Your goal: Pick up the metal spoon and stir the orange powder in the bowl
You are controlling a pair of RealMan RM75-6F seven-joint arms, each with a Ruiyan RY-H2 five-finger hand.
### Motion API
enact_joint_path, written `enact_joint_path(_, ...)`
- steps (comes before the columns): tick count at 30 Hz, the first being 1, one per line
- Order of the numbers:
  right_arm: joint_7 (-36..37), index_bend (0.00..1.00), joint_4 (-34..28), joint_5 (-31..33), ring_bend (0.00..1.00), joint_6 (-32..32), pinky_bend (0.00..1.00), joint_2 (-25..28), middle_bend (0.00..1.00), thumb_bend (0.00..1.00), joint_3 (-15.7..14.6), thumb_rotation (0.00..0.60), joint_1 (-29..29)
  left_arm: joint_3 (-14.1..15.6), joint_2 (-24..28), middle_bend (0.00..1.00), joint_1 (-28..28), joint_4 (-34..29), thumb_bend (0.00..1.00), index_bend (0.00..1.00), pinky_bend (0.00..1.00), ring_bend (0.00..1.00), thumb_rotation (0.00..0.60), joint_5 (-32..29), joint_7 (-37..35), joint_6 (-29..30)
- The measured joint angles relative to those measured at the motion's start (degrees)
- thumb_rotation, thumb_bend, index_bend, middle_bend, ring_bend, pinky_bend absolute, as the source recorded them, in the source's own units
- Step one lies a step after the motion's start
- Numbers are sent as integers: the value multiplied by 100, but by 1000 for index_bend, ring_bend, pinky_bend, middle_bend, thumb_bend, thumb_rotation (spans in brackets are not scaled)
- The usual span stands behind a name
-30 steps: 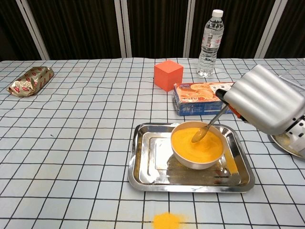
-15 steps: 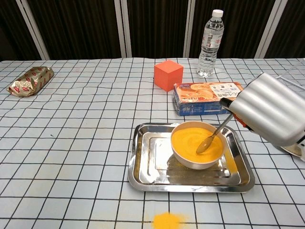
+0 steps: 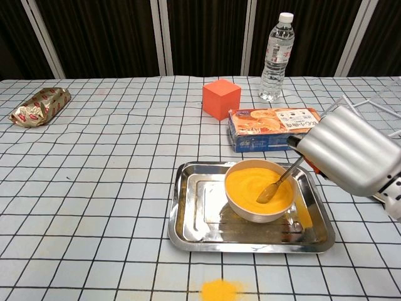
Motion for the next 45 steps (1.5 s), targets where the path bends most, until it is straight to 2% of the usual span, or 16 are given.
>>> enact_joint_path(15,117,816,55,276,1000,-52,974,-108,1000,743,313,600,100,-19,11,0,-8,-6,0,0,0,0,600,-50,-67,-33)
enact_joint_path(28,-79,816,-256,219,1000,66,974,173,1000,743,265,600,49,-10,14,0,-2,-11,0,0,0,0,600,-10,-78,-8)
enact_joint_path(33,-167,816,-449,269,1000,70,974,270,1000,743,339,600,48,-13,10,0,8,-24,0,0,0,0,600,-9,-69,16)
enact_joint_path(45,-223,816,-358,366,1000,-112,974,70,1000,743,417,600,169,-24,24,0,-5,-24,0,0,0,0,600,-45,-114,-26)
